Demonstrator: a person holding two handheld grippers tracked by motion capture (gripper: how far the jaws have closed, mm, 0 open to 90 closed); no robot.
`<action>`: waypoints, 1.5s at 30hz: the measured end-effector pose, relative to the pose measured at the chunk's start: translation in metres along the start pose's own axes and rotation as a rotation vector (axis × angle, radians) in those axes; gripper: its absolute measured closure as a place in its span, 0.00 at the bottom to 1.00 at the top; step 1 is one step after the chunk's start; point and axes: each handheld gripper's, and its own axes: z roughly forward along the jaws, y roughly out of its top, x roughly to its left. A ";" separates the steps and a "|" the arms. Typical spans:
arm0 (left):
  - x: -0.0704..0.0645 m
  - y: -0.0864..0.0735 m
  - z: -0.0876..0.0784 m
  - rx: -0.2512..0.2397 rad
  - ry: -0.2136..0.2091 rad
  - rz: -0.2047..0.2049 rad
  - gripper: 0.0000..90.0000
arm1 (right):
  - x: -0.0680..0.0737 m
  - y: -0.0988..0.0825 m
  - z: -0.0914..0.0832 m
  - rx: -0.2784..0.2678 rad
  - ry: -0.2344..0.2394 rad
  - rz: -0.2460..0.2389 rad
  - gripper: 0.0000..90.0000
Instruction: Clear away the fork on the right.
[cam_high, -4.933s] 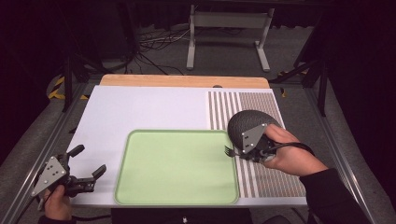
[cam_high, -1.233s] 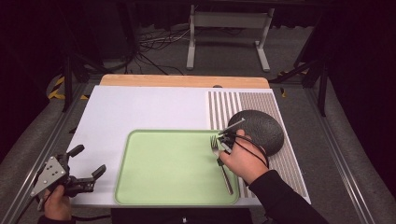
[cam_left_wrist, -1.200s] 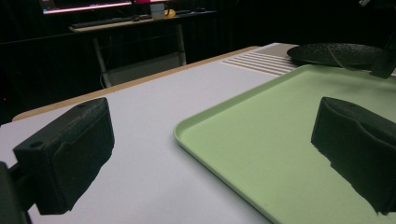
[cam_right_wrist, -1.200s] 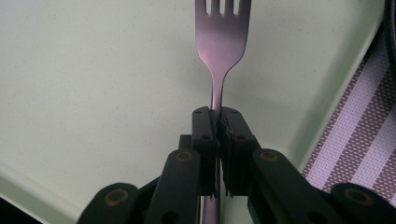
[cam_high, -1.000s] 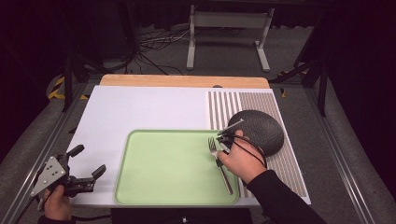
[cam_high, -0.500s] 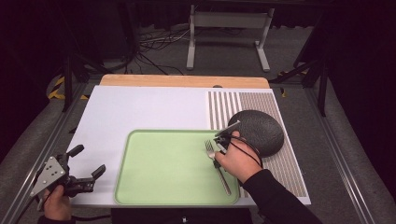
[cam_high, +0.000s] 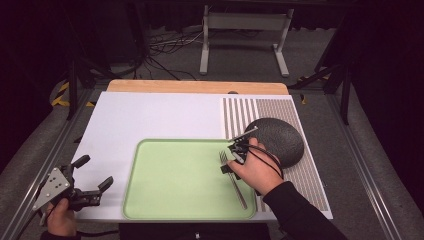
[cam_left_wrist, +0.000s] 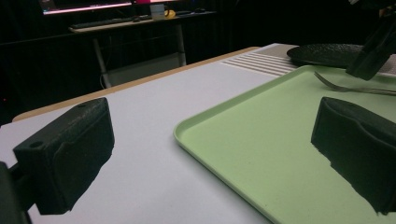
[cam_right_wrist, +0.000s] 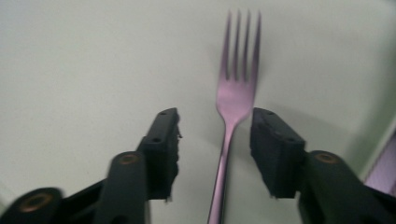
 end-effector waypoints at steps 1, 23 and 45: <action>0.000 0.000 0.000 0.000 0.000 0.000 0.00 | 0.001 0.001 0.001 -0.027 0.002 -0.030 0.44; 0.000 0.000 -0.001 0.001 0.001 0.002 0.00 | 0.003 0.007 0.017 -0.202 0.117 -0.503 0.96; 0.000 0.000 0.000 -0.001 0.000 0.003 0.00 | -0.003 0.003 0.036 -0.118 0.052 -0.536 1.00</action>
